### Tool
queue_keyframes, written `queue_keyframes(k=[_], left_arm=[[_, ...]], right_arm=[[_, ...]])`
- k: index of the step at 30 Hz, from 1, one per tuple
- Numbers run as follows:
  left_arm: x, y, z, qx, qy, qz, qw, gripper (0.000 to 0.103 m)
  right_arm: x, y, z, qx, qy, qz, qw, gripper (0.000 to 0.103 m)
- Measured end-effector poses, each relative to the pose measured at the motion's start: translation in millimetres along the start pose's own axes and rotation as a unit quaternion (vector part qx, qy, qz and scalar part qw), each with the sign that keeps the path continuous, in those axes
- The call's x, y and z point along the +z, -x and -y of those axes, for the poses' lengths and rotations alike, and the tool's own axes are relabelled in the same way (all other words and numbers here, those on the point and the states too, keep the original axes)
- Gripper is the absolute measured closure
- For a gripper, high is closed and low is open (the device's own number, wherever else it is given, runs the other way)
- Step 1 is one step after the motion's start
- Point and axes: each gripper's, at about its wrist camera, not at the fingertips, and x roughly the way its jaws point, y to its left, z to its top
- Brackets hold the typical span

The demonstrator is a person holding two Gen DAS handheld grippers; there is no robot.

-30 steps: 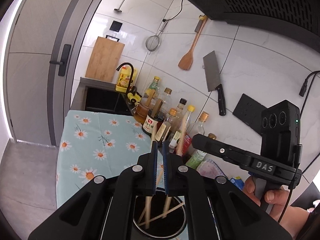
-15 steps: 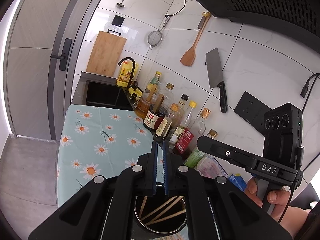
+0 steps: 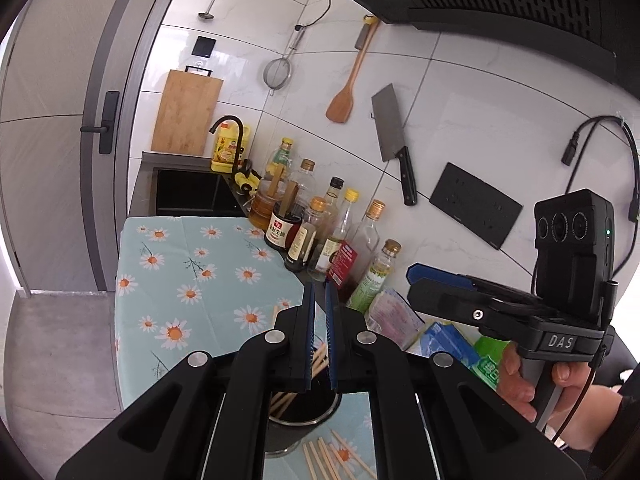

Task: Organize utensils
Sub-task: 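Move both open grippers down to the loose chopsticks beside the holder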

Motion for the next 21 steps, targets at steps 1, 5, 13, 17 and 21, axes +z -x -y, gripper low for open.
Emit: queue_keyframes(k=[1,5,13,17,21], left_arm=[[-2.3,1.6,1.0,-0.002,0.0,-0.004,1.0,0.098],[-12.6,4.3,6.1,-0.01,0.002,-0.03,0.9995,0.098],[-37.0,10.5,14.6,-0.028,0.008,-0.092,0.9954,0.069],[-53.2,8.5,15.4,-0.024,0.009,-0.125,0.9918,0.068],[-76.8,-3.6,11.5,-0.015,0.022,-0.184,0.9826,0.061]], right_arm=[[-2.9,2.2,-1.9,-0.007,0.006,-0.008,1.0,0.039],[-16.7,8.3,3.5,-0.025,-0.016,-0.034,0.999,0.038],[-51.5,13.2,29.0,-0.043,-0.095,-0.126,0.987,0.033],[-70.8,7.5,42.9,-0.046,-0.115,-0.177,0.976,0.032],[-93.7,-3.4,60.9,-0.07,-0.153,-0.231,0.958,0.032]])
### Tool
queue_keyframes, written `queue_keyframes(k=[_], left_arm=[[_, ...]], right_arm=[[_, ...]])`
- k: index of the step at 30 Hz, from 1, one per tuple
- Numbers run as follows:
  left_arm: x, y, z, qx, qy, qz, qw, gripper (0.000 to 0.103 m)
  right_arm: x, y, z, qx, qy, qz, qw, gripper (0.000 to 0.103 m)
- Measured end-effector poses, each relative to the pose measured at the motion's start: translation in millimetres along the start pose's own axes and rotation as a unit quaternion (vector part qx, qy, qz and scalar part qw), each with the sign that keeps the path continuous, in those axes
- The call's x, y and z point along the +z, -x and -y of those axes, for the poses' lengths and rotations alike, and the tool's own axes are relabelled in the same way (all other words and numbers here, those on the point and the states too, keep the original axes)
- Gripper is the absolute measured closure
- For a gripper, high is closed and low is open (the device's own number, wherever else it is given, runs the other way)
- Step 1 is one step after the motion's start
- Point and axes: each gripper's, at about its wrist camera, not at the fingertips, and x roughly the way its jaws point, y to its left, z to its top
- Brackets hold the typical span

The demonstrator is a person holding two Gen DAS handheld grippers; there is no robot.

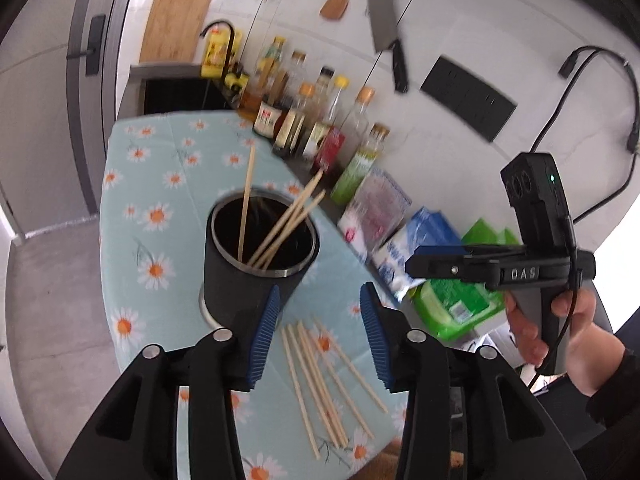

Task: Organize utensils
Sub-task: 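Move both open grippers down to the loose chopsticks beside the holder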

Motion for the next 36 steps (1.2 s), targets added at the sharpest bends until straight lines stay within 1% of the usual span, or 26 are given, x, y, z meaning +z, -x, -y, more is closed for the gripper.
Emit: queue_keyframes(k=[2,3,4,6,8,9,10,12,14,20,23,25,29,31,33,35,36], left_arm=[[-8.5,-11.4,-2.0,-0.001,0.004,-0.03,0.9995,0.061],[-12.3,-16.4,-2.6,0.001,0.004,-0.041,0.9991,0.061],[-16.3,-23.0,-3.0,0.009,0.002,-0.056,0.9984,0.061],[-23.9,-36.5,-4.6,0.016,0.0,-0.085,0.9962,0.061],[-32.0,-52.8,-6.0,0.021,0.0,-0.12,0.9925,0.061],[-35.4,-58.7,-6.8,0.026,-0.001,-0.132,0.9909,0.061],[-38.8,-64.7,-8.1,0.03,0.0,-0.143,0.9893,0.061],[-46.9,-78.2,-12.7,0.038,0.009,-0.167,0.9851,0.061],[-54.4,-88.4,-16.8,0.038,0.018,-0.187,0.9815,0.061],[-69.0,-110.5,-26.2,0.045,0.031,-0.228,0.9722,0.061],[-73.7,-117.1,-30.3,0.047,0.037,-0.244,0.968,0.061],[-75.3,-121.5,-30.6,0.05,0.038,-0.252,0.9657,0.061],[-80.4,-131.7,-33.4,0.051,0.043,-0.265,0.962,0.061],[-83.6,-134.2,-36.0,0.051,0.044,-0.27,0.9606,0.061],[-86.9,-135.8,-35.8,0.05,0.04,-0.275,0.9594,0.061],[-89.2,-136.5,-34.6,0.05,0.034,-0.277,0.9589,0.061],[-89.9,-136.9,-34.1,0.05,0.033,-0.278,0.9588,0.061]], right_arm=[[-4.0,-15.1,7.3,-0.01,-0.01,-0.037,0.999,0.032],[-6.6,-20.9,9.9,-0.011,-0.015,-0.048,0.999,0.032],[-9.9,-29.1,12.9,-0.017,-0.021,-0.065,0.998,0.033],[-16.0,-46.5,17.1,-0.027,-0.025,-0.097,0.995,0.037],[-21.0,-62.7,21.0,-0.036,-0.033,-0.123,0.991,0.044],[-24.2,-72.1,23.2,-0.039,-0.036,-0.137,0.989,0.046],[-26.8,-79.7,25.9,-0.042,-0.039,-0.148,0.987,0.048],[-30.4,-93.1,32.5,-0.051,-0.047,-0.16,0.985,0.048],[-33.1,-105.2,36.6,-0.061,-0.05,-0.175,0.981,0.05],[-37.2,-136.0,44.2,-0.09,-0.055,-0.214,0.971,0.064],[-36.9,-147.0,41.2,-0.101,-0.046,-0.228,0.967,0.068],[-36.6,-151.9,38.4,-0.107,-0.04,-0.236,0.965,0.07],[-35.7,-164.4,33.4,-0.12,-0.027,-0.247,0.961,0.073],[-36.5,-171.2,31.2,-0.138,-0.021,-0.252,0.958,0.073],[-37.5,-176.5,29.2,-0.144,-0.019,-0.259,0.955,0.076],[-38.1,-182.2,26.3,-0.154,-0.017,-0.264,0.952,0.082],[-37.7,-184.2,23.3,-0.16,-0.015,-0.263,0.951,0.082]])
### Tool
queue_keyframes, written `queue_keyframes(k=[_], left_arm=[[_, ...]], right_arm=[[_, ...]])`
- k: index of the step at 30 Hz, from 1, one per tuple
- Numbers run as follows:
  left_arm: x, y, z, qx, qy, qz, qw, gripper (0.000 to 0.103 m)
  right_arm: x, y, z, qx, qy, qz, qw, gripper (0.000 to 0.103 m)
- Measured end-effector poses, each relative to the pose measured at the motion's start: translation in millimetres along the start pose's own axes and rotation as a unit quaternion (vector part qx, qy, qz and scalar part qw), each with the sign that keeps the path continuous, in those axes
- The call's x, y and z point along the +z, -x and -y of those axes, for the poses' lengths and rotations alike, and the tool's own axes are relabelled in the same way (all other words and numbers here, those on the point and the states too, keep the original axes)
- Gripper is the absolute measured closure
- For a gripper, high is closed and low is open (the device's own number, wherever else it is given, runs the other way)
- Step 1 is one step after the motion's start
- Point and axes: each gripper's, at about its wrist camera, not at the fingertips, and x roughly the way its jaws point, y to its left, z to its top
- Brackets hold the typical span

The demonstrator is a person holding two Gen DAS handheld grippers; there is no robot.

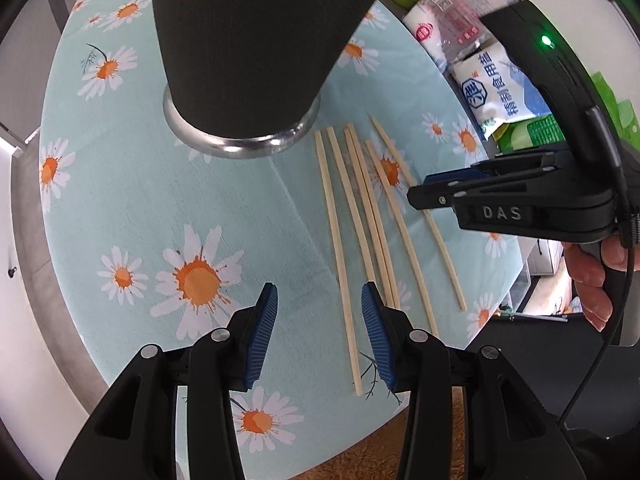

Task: Organize utensils
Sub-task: 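Move both open grippers down to the loose chopsticks beside the holder, then close the right gripper on a single wooden chopstick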

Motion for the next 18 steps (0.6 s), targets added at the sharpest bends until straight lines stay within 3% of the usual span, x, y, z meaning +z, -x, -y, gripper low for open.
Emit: queue_keyframes(k=[9,15,18], left_arm=[[-0.2,-0.3,-1.7,0.004,0.001,0.005,1.0,0.061],[1.6,3.2,-4.2,0.002,0.004,0.004,1.0,0.061],[5.7,-0.2,-5.6,0.004,0.007,-0.004,1.0,0.061]], right_arm=[[-3.7,-13.5,-32.1,-0.06,0.012,0.004,0.998,0.094],[-5.0,-16.6,-27.1,-0.053,0.001,0.002,0.999,0.097],[-5.1,-16.3,-16.0,-0.028,-0.013,-0.006,1.0,0.097]])
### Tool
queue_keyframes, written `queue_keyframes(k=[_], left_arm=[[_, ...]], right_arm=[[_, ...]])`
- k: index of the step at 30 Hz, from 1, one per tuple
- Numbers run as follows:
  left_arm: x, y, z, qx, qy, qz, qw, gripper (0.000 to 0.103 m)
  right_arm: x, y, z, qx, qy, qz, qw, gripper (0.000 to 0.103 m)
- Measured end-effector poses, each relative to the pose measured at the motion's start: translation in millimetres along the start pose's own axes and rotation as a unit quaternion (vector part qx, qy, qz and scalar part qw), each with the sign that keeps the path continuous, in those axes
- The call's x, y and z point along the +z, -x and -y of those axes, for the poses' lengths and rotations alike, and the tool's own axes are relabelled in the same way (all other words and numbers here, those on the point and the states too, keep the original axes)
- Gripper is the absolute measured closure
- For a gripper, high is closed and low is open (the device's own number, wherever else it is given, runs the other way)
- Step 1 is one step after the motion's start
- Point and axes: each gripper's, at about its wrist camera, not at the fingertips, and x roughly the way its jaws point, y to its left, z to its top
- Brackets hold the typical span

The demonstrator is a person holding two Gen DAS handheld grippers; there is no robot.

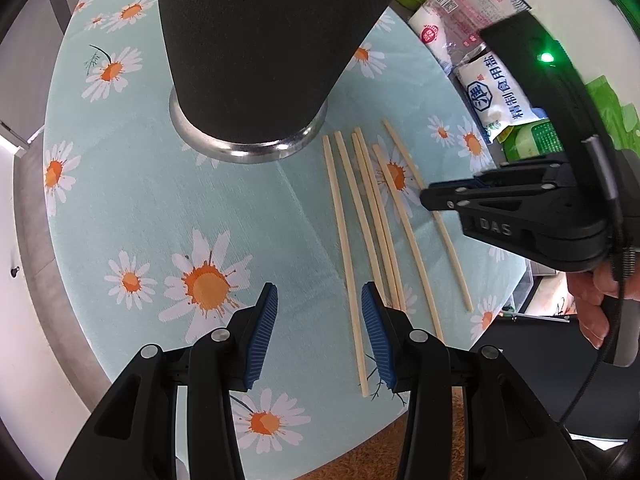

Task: Organize utensils
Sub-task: 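Close the right gripper on a single wooden chopstick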

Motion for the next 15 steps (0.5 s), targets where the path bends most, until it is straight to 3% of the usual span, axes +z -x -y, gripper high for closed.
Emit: queue_keyframes(k=[8,15], left_arm=[[13.9,-5.7,0.7,-0.004,0.018,-0.014,0.9997,0.061],[24.5,-14.2,11.6,0.018,0.027,-0.023,0.9992,0.063]], right_arm=[[-11.9,17.5,23.9,0.065,-0.014,0.011,0.998,0.097],[-19.4,36.9,43.3,0.104,-0.016,0.032,0.994,0.097]])
